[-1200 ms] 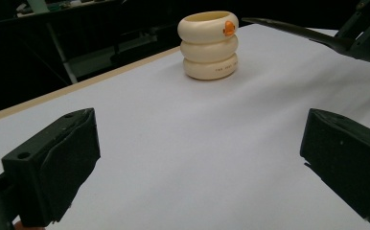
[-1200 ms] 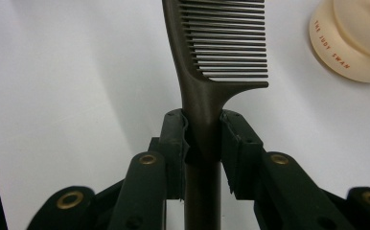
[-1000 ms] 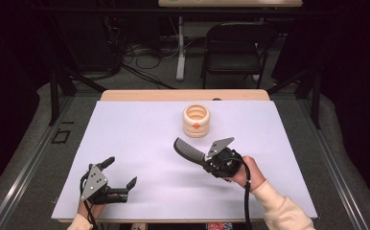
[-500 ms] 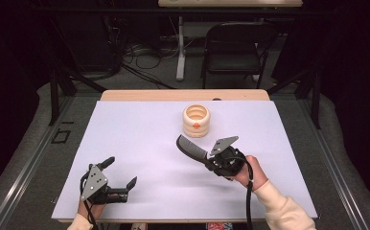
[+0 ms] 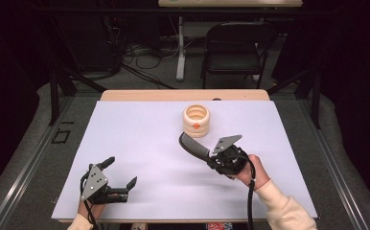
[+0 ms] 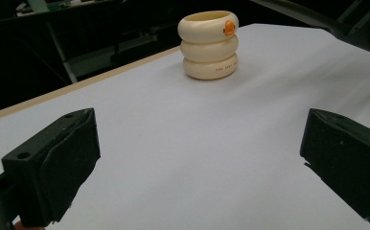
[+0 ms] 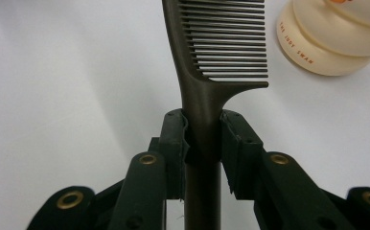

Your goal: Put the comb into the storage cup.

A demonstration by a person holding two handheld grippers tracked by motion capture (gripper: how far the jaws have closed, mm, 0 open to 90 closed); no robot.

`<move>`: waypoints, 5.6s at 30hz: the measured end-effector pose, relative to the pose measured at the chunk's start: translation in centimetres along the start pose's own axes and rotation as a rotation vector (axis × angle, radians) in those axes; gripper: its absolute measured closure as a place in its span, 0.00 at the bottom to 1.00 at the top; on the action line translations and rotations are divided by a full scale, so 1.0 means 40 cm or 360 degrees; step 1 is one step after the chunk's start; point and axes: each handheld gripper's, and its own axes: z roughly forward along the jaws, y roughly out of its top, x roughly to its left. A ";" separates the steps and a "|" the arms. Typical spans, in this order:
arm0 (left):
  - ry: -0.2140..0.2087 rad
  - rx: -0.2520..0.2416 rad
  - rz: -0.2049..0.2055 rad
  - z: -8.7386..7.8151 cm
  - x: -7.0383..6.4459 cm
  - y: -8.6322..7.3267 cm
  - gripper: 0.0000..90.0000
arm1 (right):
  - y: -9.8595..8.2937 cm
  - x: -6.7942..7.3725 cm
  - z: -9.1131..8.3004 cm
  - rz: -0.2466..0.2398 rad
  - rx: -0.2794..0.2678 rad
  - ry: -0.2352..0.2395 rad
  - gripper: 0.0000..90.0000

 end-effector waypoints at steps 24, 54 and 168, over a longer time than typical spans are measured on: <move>0.0003 0.0001 0.0004 -0.001 0.001 0.000 0.00 | -0.008 -0.023 -0.017 0.0063 -0.0074 -0.0054 0.80; -0.0006 0.0009 -0.0001 0.000 0.000 0.000 0.00 | -0.015 -0.049 -0.029 0.0112 -0.0136 -0.0114 0.80; 0.0005 0.0013 0.0001 0.003 0.000 -0.001 0.00 | 0.023 -0.136 -0.008 0.0264 -0.0446 -0.0243 0.80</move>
